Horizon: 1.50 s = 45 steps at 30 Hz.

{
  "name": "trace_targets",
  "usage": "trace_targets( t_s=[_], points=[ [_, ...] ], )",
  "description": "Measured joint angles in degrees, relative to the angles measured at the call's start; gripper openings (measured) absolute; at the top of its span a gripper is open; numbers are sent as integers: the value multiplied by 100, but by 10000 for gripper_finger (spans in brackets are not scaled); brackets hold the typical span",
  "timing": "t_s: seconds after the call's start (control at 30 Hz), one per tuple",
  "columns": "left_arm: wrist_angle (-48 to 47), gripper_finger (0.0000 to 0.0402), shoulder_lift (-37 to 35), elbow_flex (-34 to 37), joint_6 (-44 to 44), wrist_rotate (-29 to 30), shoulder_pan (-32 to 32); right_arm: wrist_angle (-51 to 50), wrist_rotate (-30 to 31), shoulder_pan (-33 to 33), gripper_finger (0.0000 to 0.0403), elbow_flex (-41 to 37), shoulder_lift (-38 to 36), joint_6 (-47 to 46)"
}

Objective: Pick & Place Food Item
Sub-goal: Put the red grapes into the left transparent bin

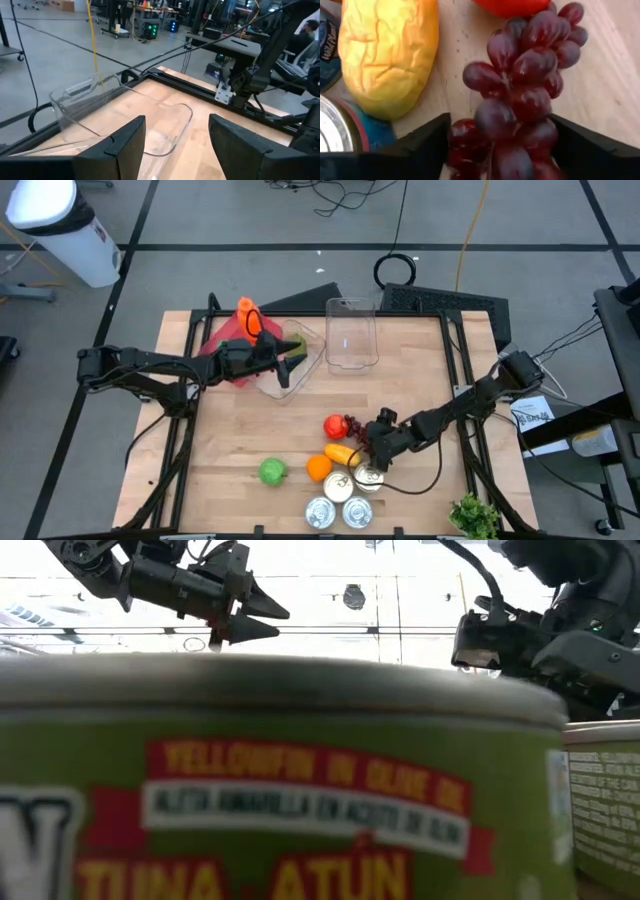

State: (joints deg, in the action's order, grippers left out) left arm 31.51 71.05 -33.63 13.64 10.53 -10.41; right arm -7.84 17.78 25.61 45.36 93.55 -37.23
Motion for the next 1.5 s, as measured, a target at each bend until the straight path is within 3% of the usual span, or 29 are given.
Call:
trace_targets(
  t_s=[0.17, 0.37, 0.43, 0.7, 0.9, 1.0, 1.13, 1.27, 1.5],
  points=[
    [-11, 230, 0, 0, 418, -3, 52, -68, 52, -4, 179, -9, -182, 24],
    [-23, 230, 72, 4, 451, -5, 92, -82, 755, 45, 43, -4, -874, 332],
    [31, 230, 102, 1, 451, -2, 85, -58, 929, 56, 20, -4, -1154, 534],
    [212, 230, 176, 2, 460, -44, 94, 87, 1857, 61, 47, -4, -2220, 1736],
    [929, 230, 428, 0, -144, -241, 361, 519, 1886, -73, 21, 0, -2625, 2587],
    [1078, 230, 791, -178, -506, -108, 552, 670, 1808, -88, 19, -94, -2621, 2642],
    [1038, 230, 1348, -667, -665, -386, 740, 667, 1797, -76, 25, -326, -2609, 2590],
    [537, 247, 1928, -1395, -813, -606, 1001, 680, 1805, -79, 28, -374, -2656, 2594],
    [-825, 306, 2584, -2453, -2158, -609, 1592, 598, 1774, 39, 21, -376, -2826, 2596]
  ],
)
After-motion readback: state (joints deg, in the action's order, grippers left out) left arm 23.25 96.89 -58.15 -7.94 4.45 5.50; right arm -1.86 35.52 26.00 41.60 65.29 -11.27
